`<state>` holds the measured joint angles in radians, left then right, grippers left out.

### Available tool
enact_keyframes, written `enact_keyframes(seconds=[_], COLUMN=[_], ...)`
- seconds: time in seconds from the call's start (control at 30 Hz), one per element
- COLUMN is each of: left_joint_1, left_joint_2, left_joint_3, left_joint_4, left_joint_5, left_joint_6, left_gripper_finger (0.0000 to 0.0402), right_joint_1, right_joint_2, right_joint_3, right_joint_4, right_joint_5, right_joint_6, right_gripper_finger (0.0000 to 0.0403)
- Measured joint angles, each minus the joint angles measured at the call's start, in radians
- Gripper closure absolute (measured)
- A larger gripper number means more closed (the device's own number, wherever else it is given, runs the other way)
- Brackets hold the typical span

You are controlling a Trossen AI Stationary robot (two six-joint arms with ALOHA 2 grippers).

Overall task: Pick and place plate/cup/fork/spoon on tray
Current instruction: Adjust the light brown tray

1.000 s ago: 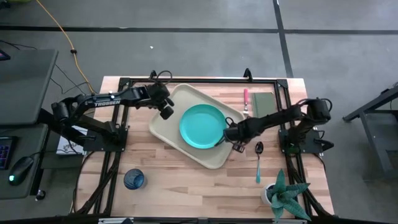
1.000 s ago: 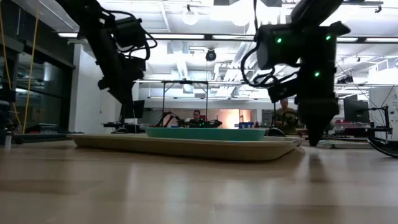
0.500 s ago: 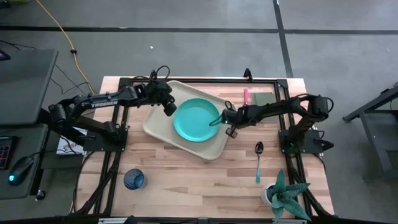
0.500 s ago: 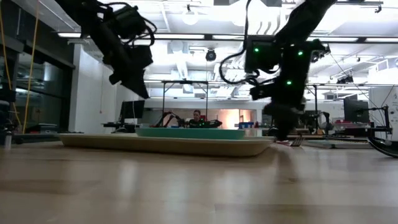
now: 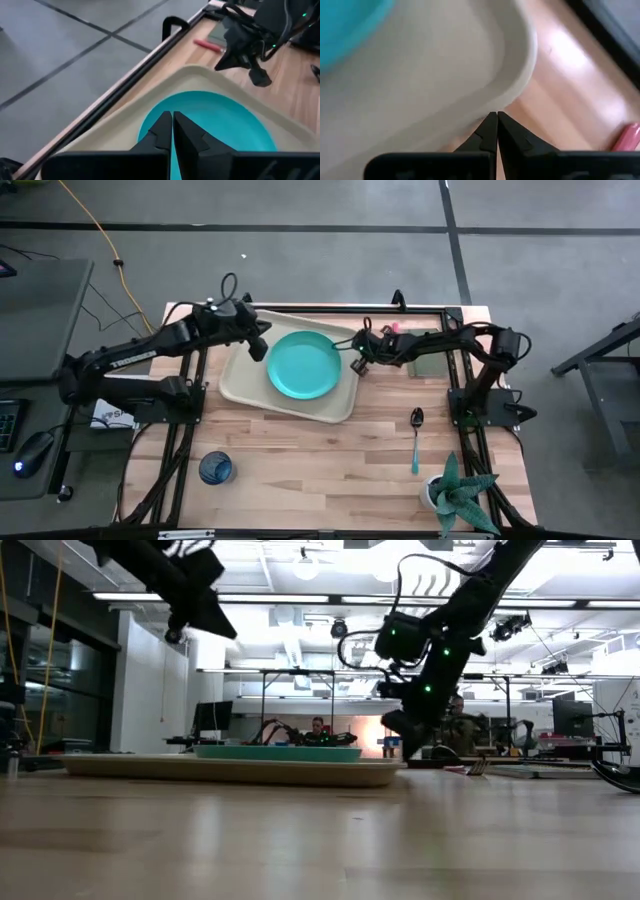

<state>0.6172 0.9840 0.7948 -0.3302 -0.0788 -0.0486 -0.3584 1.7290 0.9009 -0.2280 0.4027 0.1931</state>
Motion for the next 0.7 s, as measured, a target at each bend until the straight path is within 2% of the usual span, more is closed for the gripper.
enact_keyframes(seconds=[0.17,0.23,0.3,0.4,0.47,0.7], left_joint_1=[0.000,0.000,0.000,-0.003,-0.003,-0.001], left_joint_2=[-0.036,-0.035,-0.027,-0.016,-0.009,0.013], left_joint_3=[0.000,0.000,0.000,-0.016,-0.039,-0.165], left_joint_4=[-0.040,-0.076,-0.117,-0.170,-0.200,-0.274], left_joint_5=[-0.008,-0.015,-0.023,-0.044,-0.048,-0.096], left_joint_6=[0.000,-0.001,-0.002,-0.022,-0.043,-0.099], left_gripper_finger=[0.0401,0.0401,0.0401,0.0401,0.0401,0.0401], right_joint_1=[-0.009,-0.005,0.015,0.058,0.108,0.323], right_joint_2=[-0.040,-0.072,-0.101,-0.125,-0.127,-0.093], right_joint_3=[0.001,0.001,0.001,0.001,0.001,0.001], right_joint_4=[0.021,0.014,-0.003,-0.050,-0.068,-0.026], right_joint_5=[0.095,0.100,0.023,-0.210,-0.309,-0.327], right_joint_6=[-0.034,-0.015,-0.016,-0.018,-0.010,-0.018], right_gripper_finger=[0.0403,0.0403,0.0403,0.0403,0.0403,0.0403])
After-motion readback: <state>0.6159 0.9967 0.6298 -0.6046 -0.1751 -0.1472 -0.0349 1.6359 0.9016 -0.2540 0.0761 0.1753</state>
